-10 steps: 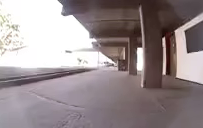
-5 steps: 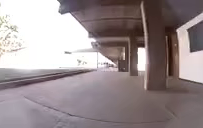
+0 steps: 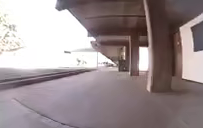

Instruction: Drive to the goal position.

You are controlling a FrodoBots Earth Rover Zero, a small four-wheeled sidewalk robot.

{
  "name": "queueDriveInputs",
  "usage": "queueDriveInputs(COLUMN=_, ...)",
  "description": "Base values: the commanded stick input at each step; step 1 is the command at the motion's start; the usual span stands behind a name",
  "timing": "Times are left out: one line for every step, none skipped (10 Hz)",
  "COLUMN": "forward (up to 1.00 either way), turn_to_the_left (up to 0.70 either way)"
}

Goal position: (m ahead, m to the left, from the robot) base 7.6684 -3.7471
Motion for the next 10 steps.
queueDriveInputs(forward=0.5, turn_to_the_left=0.0)
queueDriveInputs(forward=0.5, turn_to_the_left=0.0)
queueDriveInputs(forward=0.5, turn_to_the_left=0.0)
queueDriveInputs(forward=0.5, turn_to_the_left=0.0)
queueDriveInputs(forward=0.5, turn_to_the_left=0.0)
queueDriveInputs(forward=0.5, turn_to_the_left=0.0)
queueDriveInputs(forward=0.5, turn_to_the_left=0.0)
queueDriveInputs(forward=0.5, turn_to_the_left=0.0)
queueDriveInputs(forward=0.5, turn_to_the_left=0.0)
queueDriveInputs(forward=0.5, turn_to_the_left=0.0)
